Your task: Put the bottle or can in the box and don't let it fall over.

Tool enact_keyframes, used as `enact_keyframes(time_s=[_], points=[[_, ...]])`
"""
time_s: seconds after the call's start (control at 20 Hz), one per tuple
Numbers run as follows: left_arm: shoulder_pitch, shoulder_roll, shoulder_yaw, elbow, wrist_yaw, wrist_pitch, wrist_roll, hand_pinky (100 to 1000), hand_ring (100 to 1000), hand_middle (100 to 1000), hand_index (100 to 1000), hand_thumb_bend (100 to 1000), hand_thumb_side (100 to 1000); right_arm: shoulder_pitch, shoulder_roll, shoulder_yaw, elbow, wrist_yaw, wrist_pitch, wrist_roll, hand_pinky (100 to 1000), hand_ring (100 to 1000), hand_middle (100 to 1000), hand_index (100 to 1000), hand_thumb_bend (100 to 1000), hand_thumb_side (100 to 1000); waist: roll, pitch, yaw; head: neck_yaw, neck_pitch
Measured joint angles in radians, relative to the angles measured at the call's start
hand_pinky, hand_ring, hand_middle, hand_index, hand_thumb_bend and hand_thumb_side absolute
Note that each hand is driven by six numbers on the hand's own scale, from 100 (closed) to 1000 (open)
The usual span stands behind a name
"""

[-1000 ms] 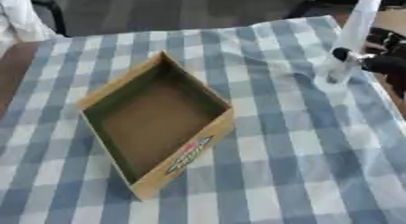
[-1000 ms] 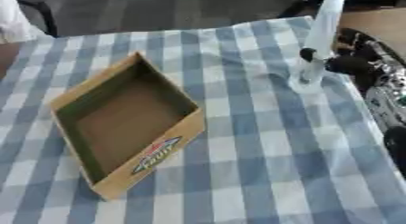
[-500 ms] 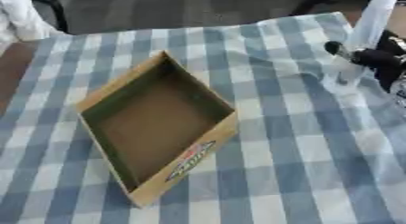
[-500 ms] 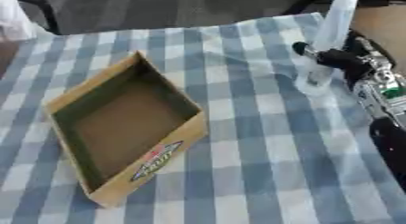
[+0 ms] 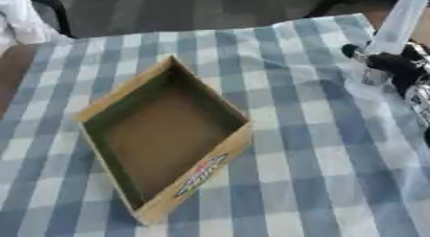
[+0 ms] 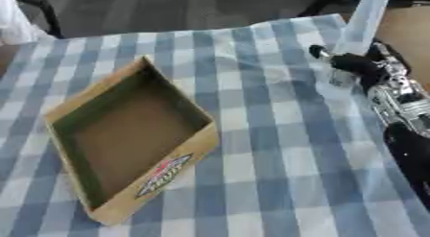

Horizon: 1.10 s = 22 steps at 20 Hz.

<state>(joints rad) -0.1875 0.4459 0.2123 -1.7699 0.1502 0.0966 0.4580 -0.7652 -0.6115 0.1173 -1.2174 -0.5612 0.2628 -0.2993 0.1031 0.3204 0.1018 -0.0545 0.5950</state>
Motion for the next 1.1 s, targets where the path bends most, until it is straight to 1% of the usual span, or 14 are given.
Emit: enact_keyframes(time_s=[0.1, 0.15, 0.2, 0.3, 0.4, 0.5, 0.8, 0.95, 1.1], points=[[0.000, 0.000, 0.000, 0.000, 0.000, 0.000, 0.000, 921, 879, 782, 792, 535, 262, 0.001, 0.001, 0.000, -0.001, -0.010, -0.005, -0.007, 923, 732, 261, 211, 100, 100, 0.000, 0.000, 0.000, 0.000, 0.000], [0.000, 0.000, 0.000, 0.000, 0.000, 0.000, 0.000, 921, 879, 782, 791, 534, 262, 0.001, 0.001, 0.001, -0.003, -0.012, -0.009, -0.011, 922, 705, 238, 188, 100, 100, 0.000, 0.000, 0.000, 0.000, 0.000], [0.000, 0.000, 0.000, 0.000, 0.000, 0.000, 0.000, 921, 879, 782, 791, 534, 262, 0.001, 0.001, 0.001, -0.007, -0.012, -0.014, -0.015, 917, 640, 190, 151, 100, 100, 0.000, 0.000, 0.000, 0.000, 0.000], [0.000, 0.000, 0.000, 0.000, 0.000, 0.000, 0.000, 921, 879, 781, 788, 530, 261, 0.002, 0.001, 0.007, -0.017, -0.004, -0.027, -0.017, 904, 552, 134, 106, 100, 100, 0.000, 0.000, 0.000, 0.000, 0.000], [0.000, 0.000, 0.000, 0.000, 0.000, 0.000, 0.000, 922, 879, 781, 787, 527, 263, 0.006, 0.001, 0.010, -0.029, 0.016, -0.038, -0.013, 901, 496, 110, 100, 100, 100, 0.000, 0.000, -0.001, 0.000, 0.000], [0.001, 0.000, 0.000, 0.000, 0.000, 0.000, 0.000, 922, 880, 781, 787, 524, 265, 0.009, 0.001, 0.013, -0.038, 0.040, -0.048, -0.003, 900, 468, 100, 100, 100, 100, 0.000, 0.000, -0.001, 0.000, 0.000], [0.002, 0.000, 0.000, 0.000, 0.001, 0.000, 0.000, 924, 881, 782, 785, 516, 271, 0.010, 0.000, 0.013, -0.050, 0.109, -0.081, 0.023, 890, 428, 100, 100, 100, 100, 0.001, 0.000, -0.003, 0.000, 0.000], [0.002, 0.000, 0.000, 0.000, 0.003, 0.000, 0.000, 924, 881, 782, 785, 512, 270, 0.010, 0.000, 0.013, -0.060, 0.125, -0.099, 0.017, 890, 424, 100, 100, 100, 103, 0.002, 0.000, -0.004, 0.000, 0.000], [0.003, 0.000, 0.000, 0.000, 0.004, -0.001, 0.000, 925, 881, 782, 785, 510, 271, 0.010, -0.002, 0.015, -0.095, 0.131, -0.113, 0.010, 887, 422, 100, 100, 100, 104, 0.002, 0.000, -0.006, 0.000, 0.001]])
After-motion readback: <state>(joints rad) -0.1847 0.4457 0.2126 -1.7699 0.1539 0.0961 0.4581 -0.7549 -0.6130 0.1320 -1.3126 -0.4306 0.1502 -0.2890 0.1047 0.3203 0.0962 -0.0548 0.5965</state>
